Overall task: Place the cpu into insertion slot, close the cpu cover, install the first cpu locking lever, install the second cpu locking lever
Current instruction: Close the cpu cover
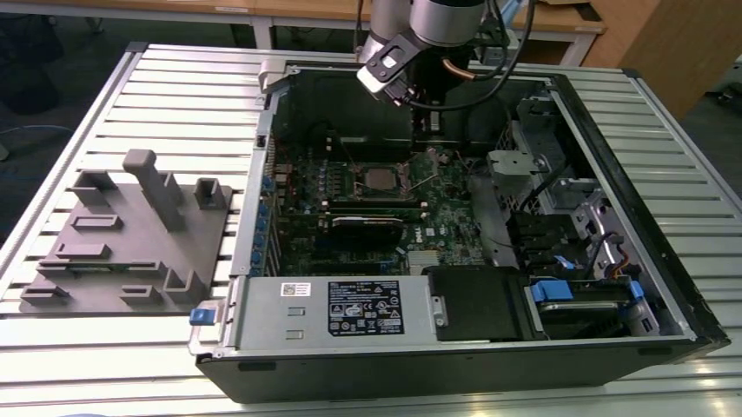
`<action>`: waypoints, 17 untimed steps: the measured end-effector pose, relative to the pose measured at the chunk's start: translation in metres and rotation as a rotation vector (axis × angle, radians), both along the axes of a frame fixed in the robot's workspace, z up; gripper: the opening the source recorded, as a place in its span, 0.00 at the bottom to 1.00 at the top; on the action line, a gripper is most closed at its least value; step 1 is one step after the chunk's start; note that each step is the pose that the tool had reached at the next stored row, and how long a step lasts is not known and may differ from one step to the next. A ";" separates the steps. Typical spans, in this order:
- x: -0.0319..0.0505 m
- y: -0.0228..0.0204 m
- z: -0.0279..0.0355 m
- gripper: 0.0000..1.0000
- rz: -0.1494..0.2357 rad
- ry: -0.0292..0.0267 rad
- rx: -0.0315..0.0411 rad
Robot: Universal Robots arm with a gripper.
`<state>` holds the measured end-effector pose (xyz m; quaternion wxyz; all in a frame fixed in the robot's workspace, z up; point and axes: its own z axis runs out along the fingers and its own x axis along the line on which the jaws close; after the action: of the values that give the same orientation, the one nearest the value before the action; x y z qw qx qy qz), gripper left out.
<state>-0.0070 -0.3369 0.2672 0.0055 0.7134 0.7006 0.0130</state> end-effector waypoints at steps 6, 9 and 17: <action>0.0051 0.0000 0.0000 0.11 0.000 0.0000 -0.0001; 0.0067 0.0000 -0.0001 0.11 0.000 0.0000 -0.0001; 0.0132 0.0000 -0.0001 0.11 0.000 0.0001 -0.0002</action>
<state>0.0062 -0.3369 0.2671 0.0056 0.7134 0.7006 0.0129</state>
